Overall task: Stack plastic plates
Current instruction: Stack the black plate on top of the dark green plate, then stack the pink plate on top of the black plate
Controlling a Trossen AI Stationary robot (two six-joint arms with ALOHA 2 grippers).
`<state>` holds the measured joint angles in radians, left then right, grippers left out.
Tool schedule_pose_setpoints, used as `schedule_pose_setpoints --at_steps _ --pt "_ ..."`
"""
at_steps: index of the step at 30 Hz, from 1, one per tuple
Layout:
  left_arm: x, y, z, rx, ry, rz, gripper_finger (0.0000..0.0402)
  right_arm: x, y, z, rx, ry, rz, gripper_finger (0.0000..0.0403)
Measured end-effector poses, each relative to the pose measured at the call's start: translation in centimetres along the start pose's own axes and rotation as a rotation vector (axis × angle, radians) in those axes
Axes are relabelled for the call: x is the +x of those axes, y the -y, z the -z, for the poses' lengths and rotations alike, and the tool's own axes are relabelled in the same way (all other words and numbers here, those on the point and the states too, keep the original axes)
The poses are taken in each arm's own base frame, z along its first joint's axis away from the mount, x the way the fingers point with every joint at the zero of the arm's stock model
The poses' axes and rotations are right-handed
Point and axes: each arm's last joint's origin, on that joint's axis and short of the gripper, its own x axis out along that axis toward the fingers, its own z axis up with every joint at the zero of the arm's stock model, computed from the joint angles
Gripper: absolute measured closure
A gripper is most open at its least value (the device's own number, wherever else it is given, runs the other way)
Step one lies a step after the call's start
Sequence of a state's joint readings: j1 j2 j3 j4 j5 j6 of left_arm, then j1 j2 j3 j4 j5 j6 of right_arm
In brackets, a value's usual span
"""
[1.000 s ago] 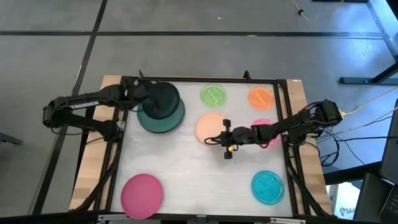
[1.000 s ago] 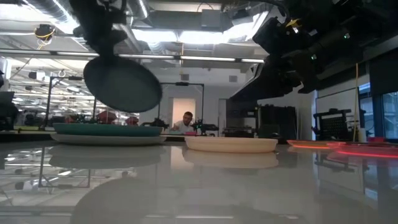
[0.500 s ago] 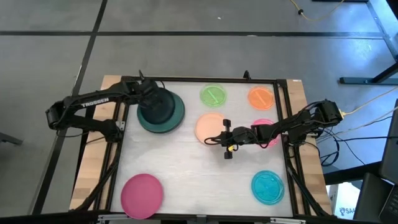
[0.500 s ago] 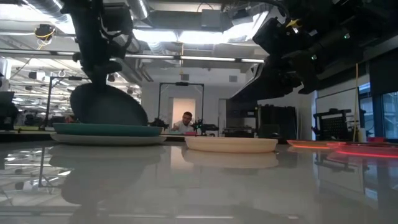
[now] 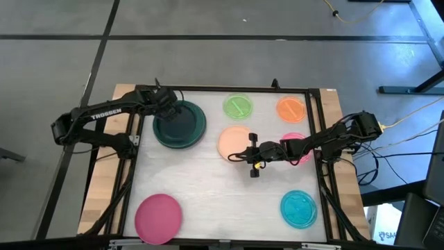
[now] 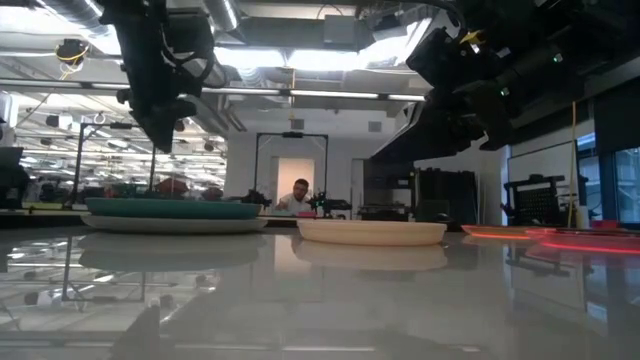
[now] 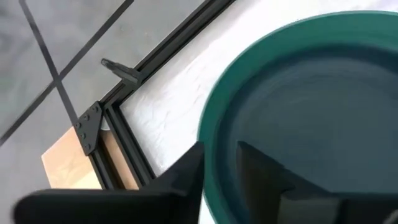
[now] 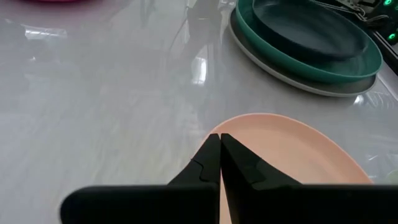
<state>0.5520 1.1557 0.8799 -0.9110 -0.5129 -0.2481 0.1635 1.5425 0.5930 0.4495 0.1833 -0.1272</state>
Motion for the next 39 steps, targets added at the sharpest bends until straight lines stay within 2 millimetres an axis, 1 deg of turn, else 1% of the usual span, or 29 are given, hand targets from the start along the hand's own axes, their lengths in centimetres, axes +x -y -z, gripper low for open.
schedule_pose_setpoints --at_steps 3,5,6,8,11,14,18,22,26,29,31,33,36,39 --pt "0.1 -0.2 -0.2 -0.018 0.011 -0.001 0.0276 0.0 0.0 0.0 0.0 -0.003 0.0 0.0398" --pt "0.0 0.1 -0.5 -0.028 0.042 0.02 0.0261 0.0 0.0 0.0 0.0 -0.002 0.0 0.0398" --pt "-0.1 0.4 -0.7 -0.023 0.065 0.053 0.0256 0.0 0.0 0.0 0.0 -0.002 0.0 0.0398" --pt "-0.5 1.4 -1.2 0.015 0.122 0.176 0.0248 0.0 0.0 0.0 0.0 -0.002 0.0 0.0398" --pt "-1.7 3.4 -2.1 0.088 0.249 0.4 0.0243 0.0 0.0 0.0 -0.001 -0.002 0.0 0.0398" --pt "-3.0 6.1 -2.7 0.185 0.374 0.607 0.0242 0.0 0.0 0.0 0.0 -0.001 0.0 0.0398" --pt "-4.0 10.0 -2.7 0.313 0.475 0.745 0.0242 0.0 0.0 0.0 0.0 0.003 0.0 0.0398" --pt "-3.9 13.7 -2.0 0.431 0.513 0.795 0.0242 0.0 0.0 0.0 0.0 0.004 0.0 0.0398" --pt "-3.2 17.1 -1.4 0.478 0.535 0.839 0.0242 0.0 0.0 0.0 0.0 0.004 0.0 0.0398" --pt "-2.4 19.1 -0.9 0.501 0.538 0.858 0.0242 0.0 0.0 0.0 0.0 0.004 0.001 0.0398" --pt "-1.8 20.0 -0.2 0.524 0.497 0.873 0.0242 0.0 0.0 0.0 0.0 0.004 0.0 0.0398" --pt "-1.8 20.6 0.6 0.543 0.448 0.914 0.0242 0.0 0.0 0.0 0.0 0.003 0.0 0.0398" --pt "-2.8 21.2 2.1 0.58 0.373 0.984 0.0242 0.0 0.0 0.0 -0.001 0.0 0.0 0.0398" --pt "-4.3 21.3 4.1 0.615 0.27 1.026 0.0242 0.0 0.0 0.0 -0.001 -0.003 -0.001 0.0398"
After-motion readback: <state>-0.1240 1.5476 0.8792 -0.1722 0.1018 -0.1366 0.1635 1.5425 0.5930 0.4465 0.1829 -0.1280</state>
